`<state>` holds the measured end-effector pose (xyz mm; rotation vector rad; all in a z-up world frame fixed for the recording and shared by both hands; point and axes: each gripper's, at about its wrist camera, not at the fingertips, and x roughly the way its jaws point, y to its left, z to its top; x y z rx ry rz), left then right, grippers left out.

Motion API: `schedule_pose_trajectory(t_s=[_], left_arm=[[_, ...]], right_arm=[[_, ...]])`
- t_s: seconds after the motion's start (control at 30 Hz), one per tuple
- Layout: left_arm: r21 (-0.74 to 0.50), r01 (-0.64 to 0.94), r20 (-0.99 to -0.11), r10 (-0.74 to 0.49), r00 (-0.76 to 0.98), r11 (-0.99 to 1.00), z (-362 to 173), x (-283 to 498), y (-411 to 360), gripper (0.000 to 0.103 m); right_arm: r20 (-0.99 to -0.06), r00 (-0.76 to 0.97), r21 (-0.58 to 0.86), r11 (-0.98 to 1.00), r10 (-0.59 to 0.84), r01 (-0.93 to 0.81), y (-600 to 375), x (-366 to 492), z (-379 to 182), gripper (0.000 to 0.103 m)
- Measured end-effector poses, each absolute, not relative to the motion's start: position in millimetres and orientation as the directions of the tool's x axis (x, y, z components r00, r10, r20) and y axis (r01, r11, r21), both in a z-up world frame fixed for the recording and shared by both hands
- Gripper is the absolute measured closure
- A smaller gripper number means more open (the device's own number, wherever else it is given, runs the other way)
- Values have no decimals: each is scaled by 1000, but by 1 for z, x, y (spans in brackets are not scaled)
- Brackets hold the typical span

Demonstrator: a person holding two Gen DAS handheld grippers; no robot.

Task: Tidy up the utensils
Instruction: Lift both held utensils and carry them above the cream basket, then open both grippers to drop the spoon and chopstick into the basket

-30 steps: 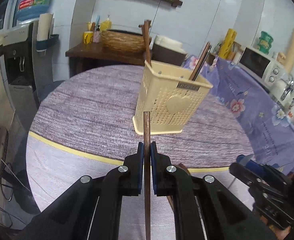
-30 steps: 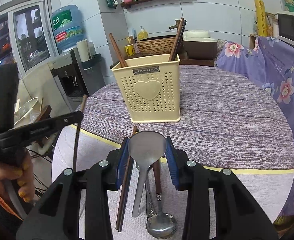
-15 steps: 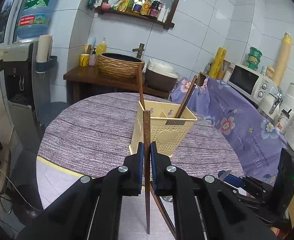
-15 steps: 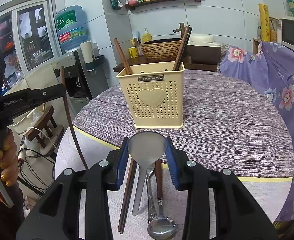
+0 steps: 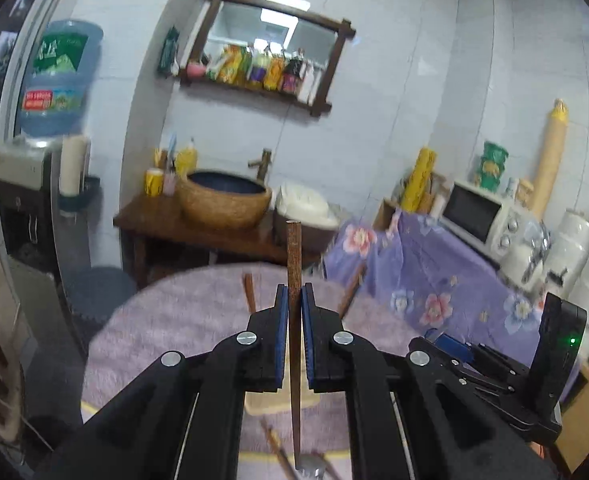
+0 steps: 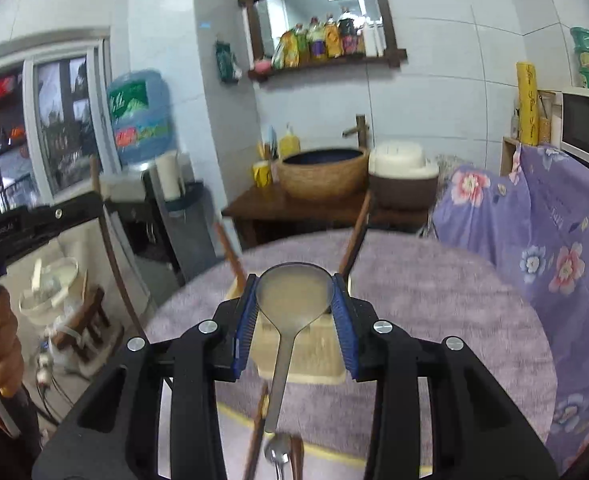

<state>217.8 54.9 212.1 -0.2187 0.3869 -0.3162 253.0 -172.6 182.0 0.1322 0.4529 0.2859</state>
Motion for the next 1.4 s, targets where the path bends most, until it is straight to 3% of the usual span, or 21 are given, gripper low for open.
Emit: schedule_pose_trajectory(t_s=[0.2, 0.4, 0.77, 1.17, 1.23, 1.33, 1.37, 1.4], left_arm=[[-264, 166, -259, -236, 937, 950, 256, 266, 42, 95], [-269, 101, -249, -170, 953, 958, 228, 295, 29, 95], [-274, 84, -328, -176, 928, 958, 139, 293, 27, 95], [-275, 116, -405, -225, 886, 954, 103, 290, 27, 95], [-273, 128, -401, -234, 886, 954, 101, 285, 29, 92], [-269, 136, -401, -240, 884, 953, 97, 274, 30, 59], [-275, 138, -398, -244, 885, 951, 95, 267, 32, 47], [-276, 140, -400, -246, 883, 951, 92, 260, 33, 44]], right_arm=[[-343, 915, 199, 969, 211, -148, -179, 316, 230, 66], [-364, 921, 160, 983, 140, -87, -174, 343, 195, 66], [-422, 900, 98, 993, 108, -73, -162, 344, 113, 66], [-475, 871, 64, 992, 124, -106, -153, 337, 80, 65], [-473, 873, 51, 993, 118, -106, -153, 333, 79, 62], [-449, 888, 44, 995, 102, -92, -157, 318, 78, 37], [-442, 892, 45, 995, 100, -89, -159, 311, 78, 35], [-441, 892, 42, 995, 98, -88, -160, 306, 78, 35]])
